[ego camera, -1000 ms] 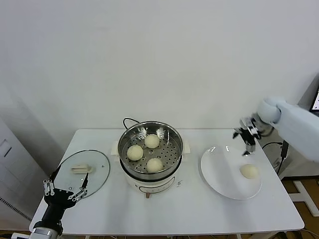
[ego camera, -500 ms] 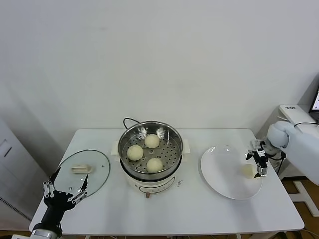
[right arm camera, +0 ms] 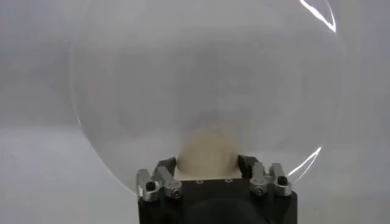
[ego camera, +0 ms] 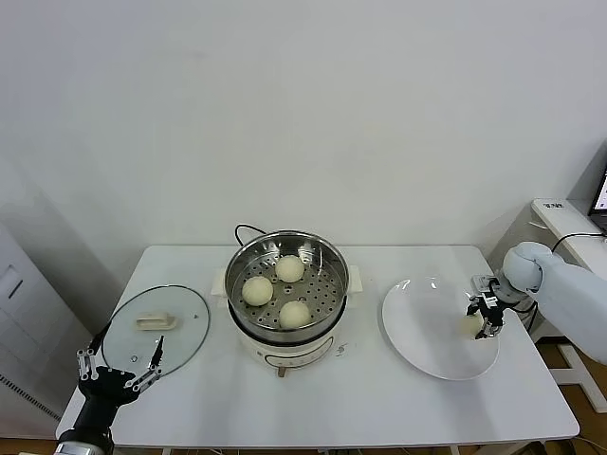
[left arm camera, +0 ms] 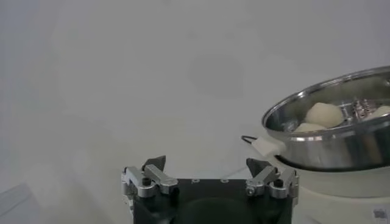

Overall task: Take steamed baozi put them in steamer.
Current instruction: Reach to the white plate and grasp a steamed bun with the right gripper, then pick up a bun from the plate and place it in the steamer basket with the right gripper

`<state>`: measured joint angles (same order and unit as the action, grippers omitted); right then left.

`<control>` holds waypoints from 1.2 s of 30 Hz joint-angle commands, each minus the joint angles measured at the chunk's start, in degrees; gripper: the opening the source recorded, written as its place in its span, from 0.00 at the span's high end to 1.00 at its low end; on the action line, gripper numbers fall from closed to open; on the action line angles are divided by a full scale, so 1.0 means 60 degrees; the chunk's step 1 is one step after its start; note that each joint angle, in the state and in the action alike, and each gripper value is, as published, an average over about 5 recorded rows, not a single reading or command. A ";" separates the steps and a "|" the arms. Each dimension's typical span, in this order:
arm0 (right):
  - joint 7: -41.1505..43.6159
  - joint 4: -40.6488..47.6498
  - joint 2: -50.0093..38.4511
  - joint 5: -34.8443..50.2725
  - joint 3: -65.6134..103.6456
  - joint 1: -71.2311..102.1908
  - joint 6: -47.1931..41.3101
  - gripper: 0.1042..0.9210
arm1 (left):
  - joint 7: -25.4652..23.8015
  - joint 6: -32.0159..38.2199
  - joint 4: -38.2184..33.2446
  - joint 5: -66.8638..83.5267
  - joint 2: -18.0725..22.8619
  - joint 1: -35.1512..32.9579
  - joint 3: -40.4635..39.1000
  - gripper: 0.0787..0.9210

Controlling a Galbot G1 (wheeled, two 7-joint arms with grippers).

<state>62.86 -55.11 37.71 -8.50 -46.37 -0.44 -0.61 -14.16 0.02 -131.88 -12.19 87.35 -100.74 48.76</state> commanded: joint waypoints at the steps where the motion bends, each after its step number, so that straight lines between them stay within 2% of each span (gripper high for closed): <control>1: -0.0038 -0.0540 -0.0098 0.0912 -0.1150 -0.1303 -0.0157 0.55 | -0.0002 0.0027 -0.0007 0.0002 0.0032 -0.0011 0.0006 0.12; 4: 0.0001 -0.0981 -0.0053 0.1921 -0.2268 -0.2686 -0.0381 0.59 | -0.0002 0.0040 -0.0008 -0.0004 0.0065 0.0008 -0.0001 0.12; 8: 0.0043 -0.1399 0.0402 0.3458 -0.3947 -0.4723 -0.0793 0.61 | -0.0003 0.0074 -0.0008 0.0020 0.0084 -0.0002 0.0023 0.12; 13: 0.0068 -0.1583 0.1618 0.6093 -0.5208 -0.6715 -0.1580 0.61 | -0.0006 0.0099 -0.0008 0.0090 0.0064 -0.0019 0.0079 0.12; 20: -0.0093 -0.1857 0.3524 0.8376 -0.5508 -0.8212 -0.3002 0.61 | -0.0006 0.0048 -0.0007 0.0113 0.0011 0.0096 0.0031 0.12; 26: -0.0561 -0.2602 0.4385 0.8754 -0.5543 -0.7975 -0.3848 0.61 | -0.0004 0.0037 -0.0005 0.0185 0.0007 0.0151 0.0025 0.12; 32: -0.1360 -0.3592 0.4433 0.8481 -0.5721 -0.7109 -0.4541 0.62 | -0.0009 0.0023 0.0012 0.0280 0.0002 0.0157 0.0034 0.12; 36: -0.1755 -0.3750 0.4355 0.8170 -0.5740 -0.6345 -0.4860 0.63 | -0.0009 -0.0014 0.0009 0.0278 0.0003 0.0218 0.0012 0.12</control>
<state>56.96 -72.46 59.88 37.18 -78.36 -41.17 -23.45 -14.20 0.08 -131.90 -10.75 87.38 -99.64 48.90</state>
